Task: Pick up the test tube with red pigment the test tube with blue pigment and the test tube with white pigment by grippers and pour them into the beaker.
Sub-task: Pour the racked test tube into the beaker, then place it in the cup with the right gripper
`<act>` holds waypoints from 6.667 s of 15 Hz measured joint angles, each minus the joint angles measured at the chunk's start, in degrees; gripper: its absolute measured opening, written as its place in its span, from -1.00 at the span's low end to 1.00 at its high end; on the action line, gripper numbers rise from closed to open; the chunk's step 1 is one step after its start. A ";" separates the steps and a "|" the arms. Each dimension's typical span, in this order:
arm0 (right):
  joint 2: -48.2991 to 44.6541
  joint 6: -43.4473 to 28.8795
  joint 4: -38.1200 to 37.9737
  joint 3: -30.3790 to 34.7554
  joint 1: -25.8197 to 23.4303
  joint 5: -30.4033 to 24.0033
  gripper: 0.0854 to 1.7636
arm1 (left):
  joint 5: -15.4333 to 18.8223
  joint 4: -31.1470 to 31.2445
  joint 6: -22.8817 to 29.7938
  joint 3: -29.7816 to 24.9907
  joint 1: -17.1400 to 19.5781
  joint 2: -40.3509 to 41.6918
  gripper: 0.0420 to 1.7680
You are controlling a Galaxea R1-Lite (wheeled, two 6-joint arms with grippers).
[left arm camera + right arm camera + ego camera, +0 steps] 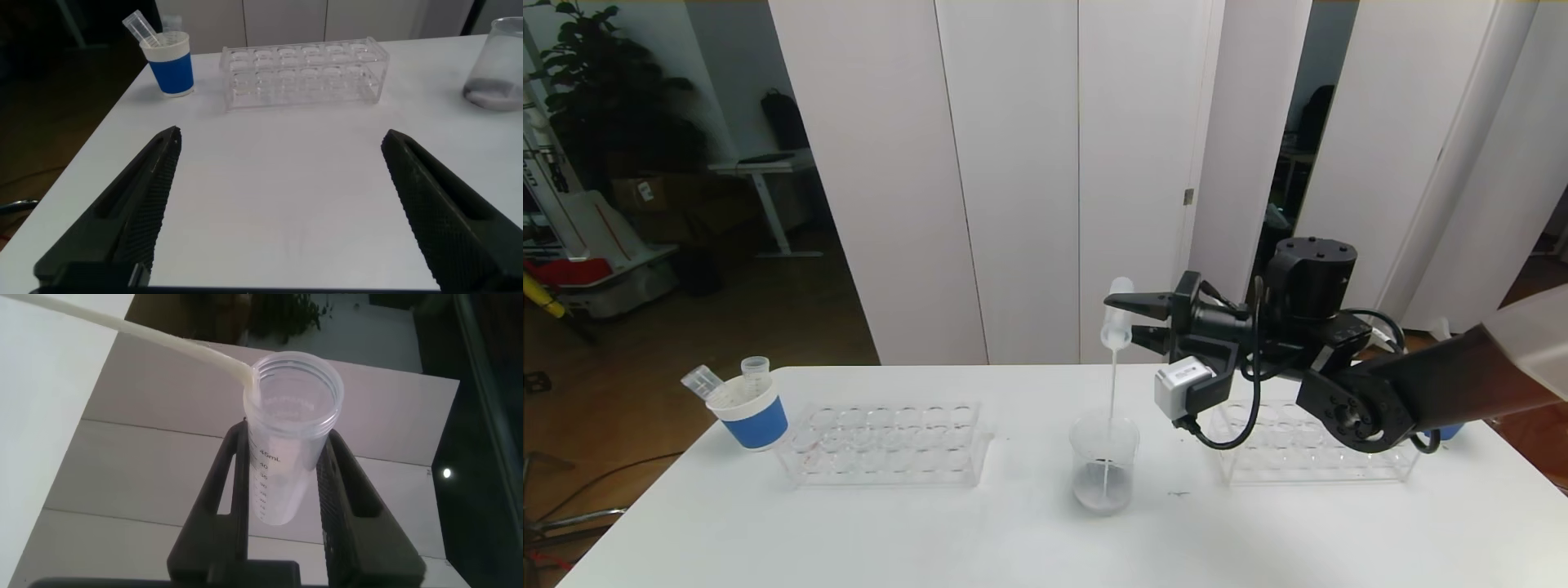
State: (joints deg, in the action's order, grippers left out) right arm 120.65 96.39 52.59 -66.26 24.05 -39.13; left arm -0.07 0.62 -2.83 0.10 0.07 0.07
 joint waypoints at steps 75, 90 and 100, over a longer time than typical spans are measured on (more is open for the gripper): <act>-25.59 -96.32 -1.02 22.03 -18.08 39.51 -0.42 | 0.02 0.00 0.02 0.00 0.00 0.00 0.98; -23.43 -95.68 2.23 21.60 -51.53 25.27 -0.42 | 0.00 0.00 0.02 0.00 0.00 0.00 0.98; -14.75 -98.93 7.11 24.04 -47.80 25.82 -0.42 | 0.02 0.00 0.02 0.00 0.00 0.00 0.98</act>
State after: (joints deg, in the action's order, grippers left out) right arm 105.90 -2.54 59.70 -42.22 -23.75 -13.31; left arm -0.05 0.62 -2.80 0.10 0.07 0.07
